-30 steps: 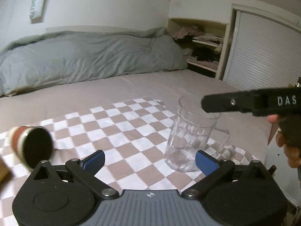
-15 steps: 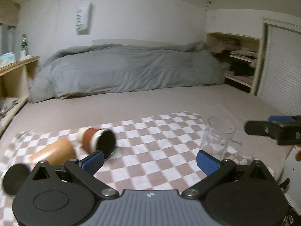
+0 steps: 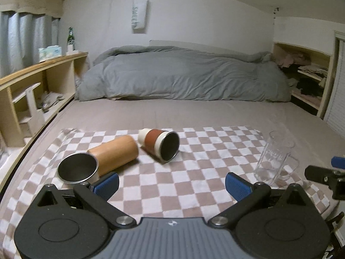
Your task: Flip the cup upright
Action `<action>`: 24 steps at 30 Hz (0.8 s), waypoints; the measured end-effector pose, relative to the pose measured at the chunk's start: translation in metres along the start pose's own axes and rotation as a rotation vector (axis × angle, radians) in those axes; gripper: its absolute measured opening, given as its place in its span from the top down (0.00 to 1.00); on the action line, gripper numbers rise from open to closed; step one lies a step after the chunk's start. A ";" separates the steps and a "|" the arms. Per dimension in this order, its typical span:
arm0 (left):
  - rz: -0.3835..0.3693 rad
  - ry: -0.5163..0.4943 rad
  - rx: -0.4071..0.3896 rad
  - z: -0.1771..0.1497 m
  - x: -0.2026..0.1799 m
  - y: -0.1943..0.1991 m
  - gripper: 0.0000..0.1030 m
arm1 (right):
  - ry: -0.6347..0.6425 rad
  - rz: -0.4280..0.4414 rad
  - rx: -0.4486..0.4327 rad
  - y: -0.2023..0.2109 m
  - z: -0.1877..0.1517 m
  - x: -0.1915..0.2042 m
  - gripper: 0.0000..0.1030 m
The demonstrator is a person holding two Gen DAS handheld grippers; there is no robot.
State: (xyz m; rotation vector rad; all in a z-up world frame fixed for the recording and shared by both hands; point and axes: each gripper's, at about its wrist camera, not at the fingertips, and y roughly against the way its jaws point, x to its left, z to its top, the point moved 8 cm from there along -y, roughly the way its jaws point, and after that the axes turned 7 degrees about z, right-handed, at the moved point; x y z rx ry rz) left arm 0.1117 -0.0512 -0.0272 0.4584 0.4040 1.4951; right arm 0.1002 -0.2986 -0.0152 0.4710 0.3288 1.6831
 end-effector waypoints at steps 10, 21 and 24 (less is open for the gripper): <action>0.036 -0.017 0.026 -0.021 0.008 0.017 0.00 | 0.029 -0.002 0.009 0.005 -0.013 0.018 0.00; 0.056 -0.011 0.049 -0.029 0.013 0.018 0.00 | 0.029 -0.017 0.032 0.004 -0.017 0.018 0.00; 0.065 -0.005 0.056 -0.029 0.015 0.016 0.00 | 0.024 -0.014 0.037 0.003 -0.017 0.018 0.00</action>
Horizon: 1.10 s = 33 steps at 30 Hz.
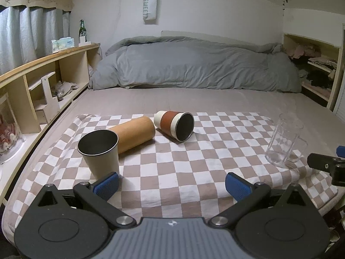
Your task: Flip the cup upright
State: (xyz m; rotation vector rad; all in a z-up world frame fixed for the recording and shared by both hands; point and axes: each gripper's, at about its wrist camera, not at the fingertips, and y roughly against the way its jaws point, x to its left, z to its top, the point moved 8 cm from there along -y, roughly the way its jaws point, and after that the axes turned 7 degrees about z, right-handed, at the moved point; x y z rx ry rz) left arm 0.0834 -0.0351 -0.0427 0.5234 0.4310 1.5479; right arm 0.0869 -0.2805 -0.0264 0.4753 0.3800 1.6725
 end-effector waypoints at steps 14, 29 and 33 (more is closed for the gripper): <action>0.017 -0.006 -0.005 0.001 -0.001 0.000 0.00 | 0.008 0.001 0.005 0.001 -0.004 0.003 0.00; 0.018 -0.009 -0.005 0.002 -0.002 0.000 0.00 | 0.010 -0.001 0.007 0.002 -0.005 0.003 0.00; 0.018 -0.009 -0.005 0.002 -0.002 0.000 0.00 | 0.011 0.001 0.007 0.002 -0.005 0.003 0.00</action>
